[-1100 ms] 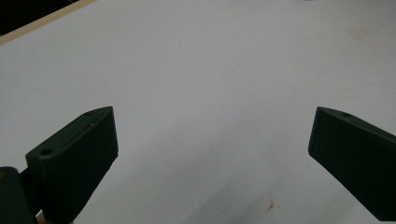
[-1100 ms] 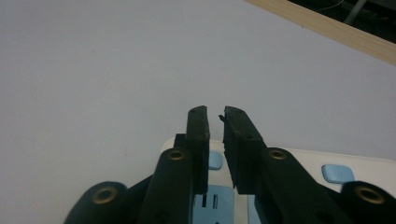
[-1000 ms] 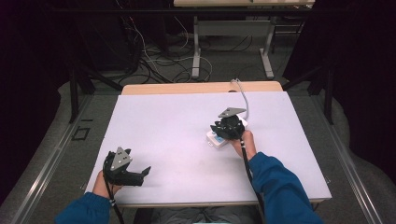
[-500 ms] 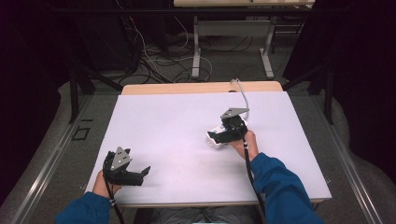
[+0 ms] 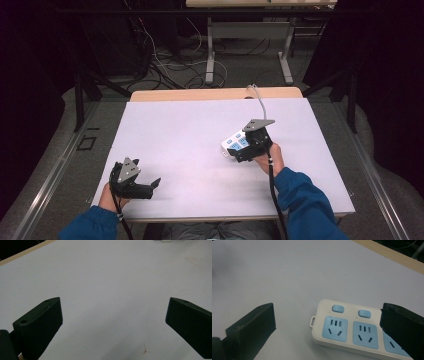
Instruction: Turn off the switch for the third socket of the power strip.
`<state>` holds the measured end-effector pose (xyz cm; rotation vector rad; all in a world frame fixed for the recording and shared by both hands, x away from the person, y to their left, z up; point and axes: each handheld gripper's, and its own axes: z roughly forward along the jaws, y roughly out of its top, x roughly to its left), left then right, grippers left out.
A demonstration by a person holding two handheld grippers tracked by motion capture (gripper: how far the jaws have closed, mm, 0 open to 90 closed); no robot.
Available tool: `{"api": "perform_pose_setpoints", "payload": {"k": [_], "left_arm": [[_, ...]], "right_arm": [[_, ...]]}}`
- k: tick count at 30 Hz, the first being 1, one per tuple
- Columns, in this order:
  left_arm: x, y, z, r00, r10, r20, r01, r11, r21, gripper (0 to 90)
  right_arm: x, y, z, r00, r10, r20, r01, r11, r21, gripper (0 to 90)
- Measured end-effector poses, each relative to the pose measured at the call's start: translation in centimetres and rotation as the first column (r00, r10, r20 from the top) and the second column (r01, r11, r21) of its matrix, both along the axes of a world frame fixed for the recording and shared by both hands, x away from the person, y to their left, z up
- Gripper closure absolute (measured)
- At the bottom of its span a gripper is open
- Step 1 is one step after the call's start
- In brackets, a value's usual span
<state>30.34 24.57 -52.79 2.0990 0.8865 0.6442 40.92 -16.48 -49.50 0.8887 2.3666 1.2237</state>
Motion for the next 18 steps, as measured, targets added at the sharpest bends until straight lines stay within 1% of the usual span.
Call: {"api": "perform_pose_setpoints", "payload": {"k": [1, 3, 4, 5, 6, 8, 10, 11, 12, 13, 14, 16, 17, 18], "left_arm": [[0.0, 0.0, 0.0, 1.0000, 0.005, -0.001, -0.005, 1.0000, -0.001, 0.8], [0.0, 0.0, 0.0, 1.0000, 0.010, 0.001, -0.010, 1.0000, 0.001, 0.8], [0.0, 0.0, 0.0, 1.0000, 0.009, 0.002, -0.009, 1.0000, 0.003, 0.8], [0.0, 0.0, -0.1, 0.9999, 0.012, 0.009, -0.012, 0.9999, 0.004, 0.8], [0.0, 0.0, -0.1, 0.9999, 0.010, 0.005, -0.010, 1.0000, 0.003, 0.8], [-0.1, -0.1, 0.0, 1.0000, 0.000, -0.001, 0.000, 1.0000, -0.002, 0.8], [-0.1, -0.1, 0.0, 1.0000, 0.005, -0.004, -0.005, 1.0000, -0.004, 0.8], [-0.2, -0.1, -0.1, 1.0000, 0.007, -0.003, -0.007, 0.9999, -0.010, 0.8], [-0.2, 0.0, -0.1, 0.9999, 0.013, 0.006, -0.013, 0.9999, -0.008, 0.8], [-0.1, 0.1, -0.1, 0.9999, 0.011, 0.006, -0.011, 0.9999, -0.005, 0.8], [-0.1, 0.1, -0.1, 0.9999, 0.009, 0.004, -0.009, 0.9999, -0.005, 0.8], [-0.1, -0.1, -0.1, 0.9999, 0.006, -0.011, -0.006, 0.9999, -0.011, 0.8], [-0.1, 0.0, -0.1, 1.0000, 0.006, -0.004, -0.006, 1.0000, 0.004, 0.8], [-0.1, 0.0, -0.1, 1.0000, 0.003, 0.000, -0.003, 1.0000, 0.008, 0.8]], "right_arm": [[-0.1, -0.2, 0.1, 1.0000, 0.000, 0.002, 0.000, 1.000, 0.010, 0.0], [-0.4, -0.6, 0.3, 1.0000, 0.000, -0.005, 0.000, 1.000, -0.003, 0.0], [-0.6, -0.8, 0.3, 1.0000, -0.005, -0.005, 0.005, 1.000, 0.004, 0.0], [-0.7, -0.9, 0.3, 0.9999, -0.013, 0.007, 0.012, 1.000, 0.010, 0.0], [-0.9, -1.1, 0.4, 0.9999, -0.010, 0.010, 0.010, 1.000, 0.004, 0.0], [-1.4, -1.6, 0.6, 0.9998, -0.015, 0.014, 0.015, 1.000, 0.012, 0.0], [-1.9, -1.9, 0.5, 0.9997, -0.022, 0.012, 0.022, 1.000, 0.005, 0.0], [-2.1, -2.0, 0.5, 0.9997, -0.018, 0.019, 0.018, 1.000, 0.001, 0.0], [-2.3, -2.1, 0.5, 0.9997, -0.020, 0.017, 0.020, 1.000, -0.009, 0.0], [-2.5, -2.2, 0.6, 0.9994, -0.025, 0.023, 0.026, 1.000, -0.009, 0.0], [-2.7, -2.3, 0.7, 0.9995, -0.023, 0.021, 0.023, 1.000, -0.010, 0.0], [-3.1, -2.5, 0.9, 0.9991, -0.024, 0.036, 0.025, 1.000, -0.018, 0.0], [-3.3, -2.6, 0.9, 0.9989, -0.022, 0.042, 0.022, 1.000, -0.014, 0.0], [-3.5, -2.7, 1.0, 0.9989, -0.026, 0.040, 0.026, 1.000, -0.017, 0.0]]}}
